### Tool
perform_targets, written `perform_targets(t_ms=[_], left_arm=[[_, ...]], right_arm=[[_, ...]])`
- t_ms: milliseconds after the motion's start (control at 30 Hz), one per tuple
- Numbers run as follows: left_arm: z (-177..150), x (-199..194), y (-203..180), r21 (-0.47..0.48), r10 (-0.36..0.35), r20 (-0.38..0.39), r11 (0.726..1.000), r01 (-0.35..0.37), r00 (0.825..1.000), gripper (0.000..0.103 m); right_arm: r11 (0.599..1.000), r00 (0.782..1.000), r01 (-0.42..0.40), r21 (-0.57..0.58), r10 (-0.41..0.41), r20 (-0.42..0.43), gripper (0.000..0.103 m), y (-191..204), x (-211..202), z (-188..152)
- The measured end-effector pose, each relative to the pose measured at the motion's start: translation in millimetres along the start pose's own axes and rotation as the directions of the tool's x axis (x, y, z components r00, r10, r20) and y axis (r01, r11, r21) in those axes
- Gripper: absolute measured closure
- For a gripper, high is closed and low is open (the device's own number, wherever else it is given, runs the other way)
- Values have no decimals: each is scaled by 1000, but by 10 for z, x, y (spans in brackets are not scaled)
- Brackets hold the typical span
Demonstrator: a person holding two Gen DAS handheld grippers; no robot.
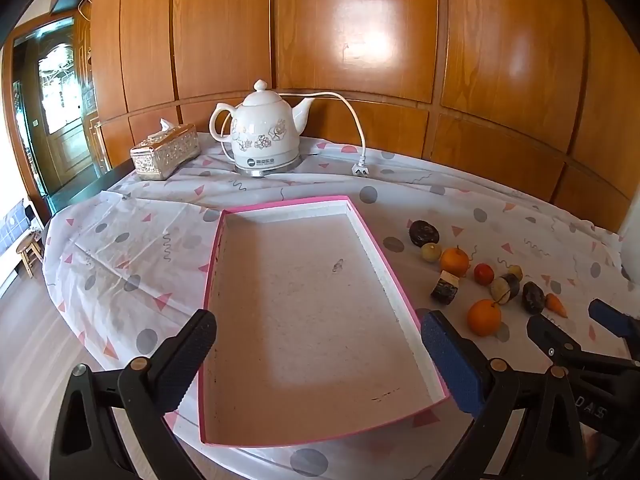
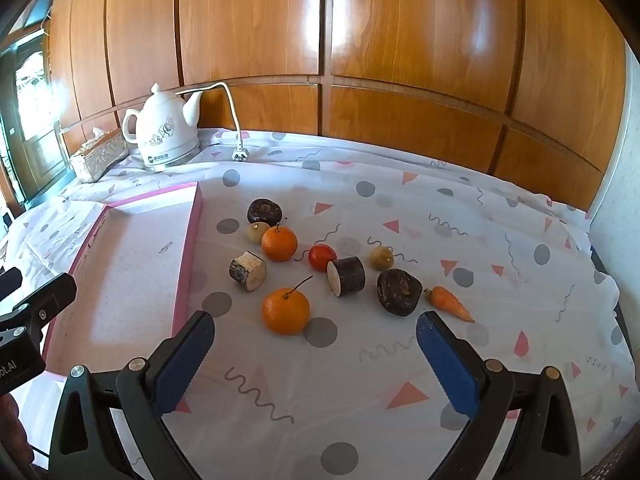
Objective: Organize fruits
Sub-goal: 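Move the left tool toward the orange carrot beside the fruits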
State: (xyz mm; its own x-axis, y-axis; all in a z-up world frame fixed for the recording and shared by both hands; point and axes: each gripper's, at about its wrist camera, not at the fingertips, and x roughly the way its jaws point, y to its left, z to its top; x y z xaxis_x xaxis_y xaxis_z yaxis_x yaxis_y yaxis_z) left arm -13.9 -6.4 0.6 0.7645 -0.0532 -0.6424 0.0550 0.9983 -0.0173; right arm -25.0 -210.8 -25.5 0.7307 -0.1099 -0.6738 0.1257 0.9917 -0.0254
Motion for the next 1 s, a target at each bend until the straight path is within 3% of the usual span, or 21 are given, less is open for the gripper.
perform_targets(t_ms=[333, 367, 733, 1000], left_arm=[[2, -31, -24, 1, -2, 3, 1000, 2, 1000, 0], [1, -31, -27, 2, -2, 4, 1000, 2, 1000, 0], [10, -32, -83, 14, -10, -6, 1000, 10, 1000, 0], [11, 35, -107, 13, -76, -31, 997, 76, 997, 0]], right_arm=[[1000, 1000, 1, 0, -1, 29, 0, -5, -29, -4], [1000, 1000, 2, -4, -2, -14, 0, -6, -7, -2], [1000, 999, 5, -4, -5, -32, 0, -51, -14, 17], [999, 999, 29, -14, -30, -44, 1, -237, 70, 84]])
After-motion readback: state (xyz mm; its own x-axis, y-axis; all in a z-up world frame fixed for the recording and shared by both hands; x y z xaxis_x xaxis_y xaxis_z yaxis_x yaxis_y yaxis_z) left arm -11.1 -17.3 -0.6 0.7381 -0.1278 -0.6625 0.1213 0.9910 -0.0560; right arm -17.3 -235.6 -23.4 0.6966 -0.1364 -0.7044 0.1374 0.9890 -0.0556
